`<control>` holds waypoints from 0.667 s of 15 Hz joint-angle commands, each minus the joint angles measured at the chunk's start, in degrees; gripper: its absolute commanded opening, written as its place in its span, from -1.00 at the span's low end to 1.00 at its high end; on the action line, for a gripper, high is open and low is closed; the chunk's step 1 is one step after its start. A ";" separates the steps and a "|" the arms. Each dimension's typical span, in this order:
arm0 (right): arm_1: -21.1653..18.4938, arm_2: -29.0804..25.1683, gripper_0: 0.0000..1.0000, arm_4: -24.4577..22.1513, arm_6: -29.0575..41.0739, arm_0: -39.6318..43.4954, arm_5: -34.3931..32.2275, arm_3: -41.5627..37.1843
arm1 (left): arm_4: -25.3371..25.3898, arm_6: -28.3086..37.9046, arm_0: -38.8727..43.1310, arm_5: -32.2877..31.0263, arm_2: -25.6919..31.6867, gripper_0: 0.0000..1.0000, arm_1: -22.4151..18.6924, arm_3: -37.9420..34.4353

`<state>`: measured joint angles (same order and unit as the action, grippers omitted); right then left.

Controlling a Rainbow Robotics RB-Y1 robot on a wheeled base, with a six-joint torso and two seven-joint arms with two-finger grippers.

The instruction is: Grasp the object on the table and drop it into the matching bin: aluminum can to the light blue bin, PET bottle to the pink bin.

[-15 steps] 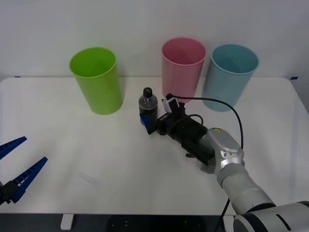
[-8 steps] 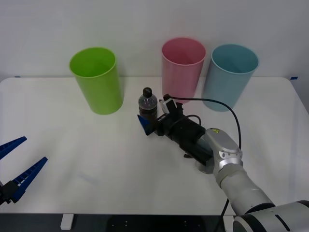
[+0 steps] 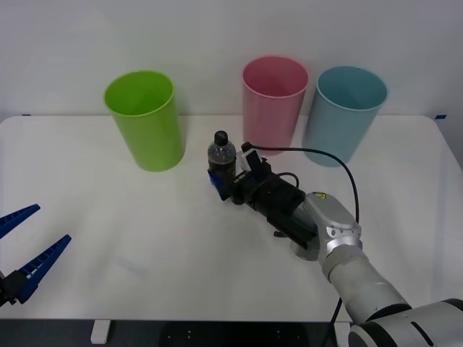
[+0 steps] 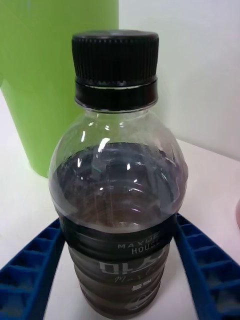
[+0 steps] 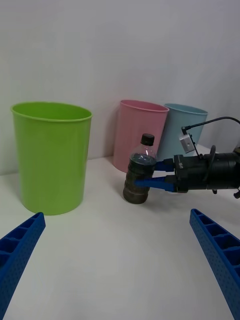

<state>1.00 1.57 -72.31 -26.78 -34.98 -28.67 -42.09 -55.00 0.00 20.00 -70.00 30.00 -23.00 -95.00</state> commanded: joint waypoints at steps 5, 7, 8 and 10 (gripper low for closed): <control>0.00 0.10 -1.00 0.07 -0.82 0.09 -0.43 -0.01 | 0.00 0.00 0.00 0.00 0.00 1.00 0.00 0.00; 0.00 0.10 -1.00 0.15 -0.82 0.09 -1.30 -0.01 | 0.00 0.00 0.00 0.00 0.00 1.00 0.00 0.00; 0.00 0.10 -1.00 0.33 -0.82 0.09 -1.66 -0.01 | 0.00 0.00 0.00 0.00 0.00 1.00 0.00 0.00; 0.00 0.19 -1.00 1.12 -0.82 0.09 -2.80 -0.10 | 0.00 0.00 0.00 0.00 0.00 1.00 0.00 0.00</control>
<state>1.00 1.75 -71.47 -27.61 -34.91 -30.98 -42.11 -55.00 0.00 20.00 -70.00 30.00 -23.00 -95.00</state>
